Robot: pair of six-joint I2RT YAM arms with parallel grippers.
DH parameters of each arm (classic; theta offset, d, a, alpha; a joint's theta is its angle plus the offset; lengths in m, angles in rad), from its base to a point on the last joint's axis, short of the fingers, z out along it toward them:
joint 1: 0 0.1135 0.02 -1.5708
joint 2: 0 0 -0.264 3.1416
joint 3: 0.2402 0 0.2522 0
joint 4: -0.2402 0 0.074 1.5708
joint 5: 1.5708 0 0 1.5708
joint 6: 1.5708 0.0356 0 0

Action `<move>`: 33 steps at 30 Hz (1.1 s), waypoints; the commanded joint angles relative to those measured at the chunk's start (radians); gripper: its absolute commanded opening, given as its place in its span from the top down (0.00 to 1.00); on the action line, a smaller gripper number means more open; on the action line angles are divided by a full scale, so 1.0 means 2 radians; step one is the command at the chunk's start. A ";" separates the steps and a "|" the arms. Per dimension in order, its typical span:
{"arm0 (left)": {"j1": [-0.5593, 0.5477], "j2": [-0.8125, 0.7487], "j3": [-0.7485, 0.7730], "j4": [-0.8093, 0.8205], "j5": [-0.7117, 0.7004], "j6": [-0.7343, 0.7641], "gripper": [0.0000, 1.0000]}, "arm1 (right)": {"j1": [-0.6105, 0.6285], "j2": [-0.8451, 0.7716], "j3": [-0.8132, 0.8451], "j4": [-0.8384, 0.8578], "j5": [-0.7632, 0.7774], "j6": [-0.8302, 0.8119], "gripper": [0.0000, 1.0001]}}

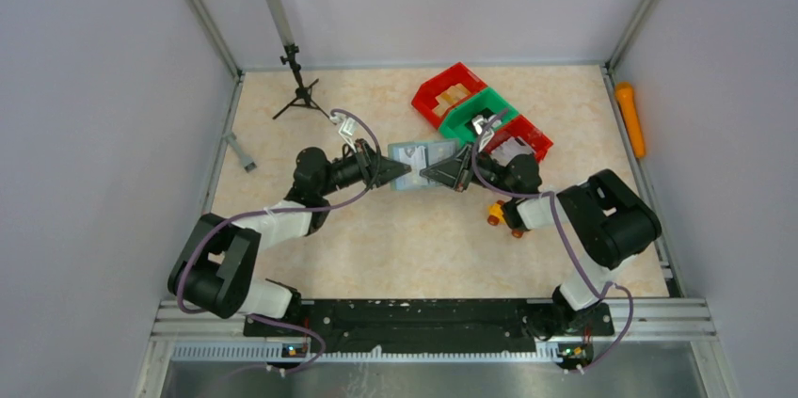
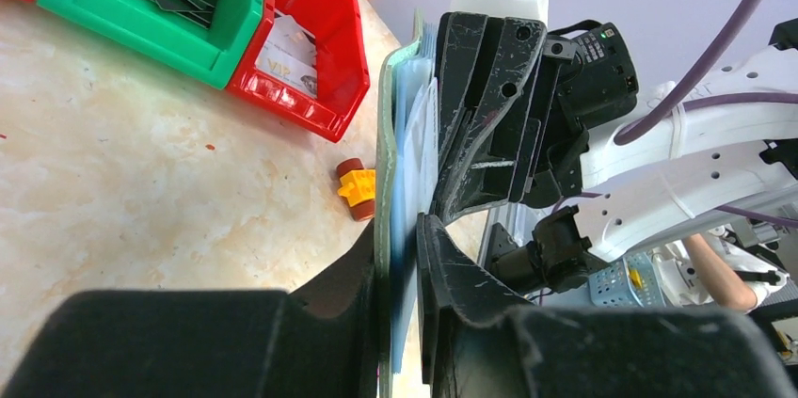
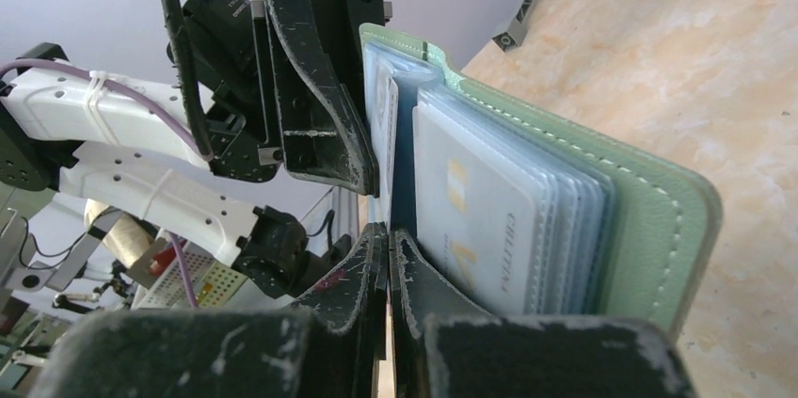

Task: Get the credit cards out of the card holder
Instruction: Remove the credit card from the card holder.

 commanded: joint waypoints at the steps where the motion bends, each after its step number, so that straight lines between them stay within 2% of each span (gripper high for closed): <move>1: -0.001 -0.003 -0.012 0.034 0.001 -0.004 0.79 | -0.012 0.006 -0.002 0.061 -0.001 0.009 1.00; 6: 0.001 -0.006 -0.018 0.051 0.002 -0.011 0.79 | -0.015 0.005 0.000 0.046 0.001 0.003 1.00; 11: 0.005 -0.008 -0.022 0.060 0.002 -0.016 0.93 | -0.020 0.002 -0.002 0.029 0.007 -0.005 1.00; 15: 0.009 -0.016 -0.029 0.063 -0.006 -0.017 0.99 | -0.026 -0.001 -0.002 0.014 0.013 -0.012 1.00; 30: 0.017 -0.014 -0.032 0.081 0.005 -0.027 1.00 | -0.030 -0.001 0.001 0.007 0.011 -0.013 1.00; 33: 0.016 -0.007 -0.028 0.087 0.016 -0.031 1.00 | -0.027 0.001 0.005 0.007 0.005 -0.012 0.98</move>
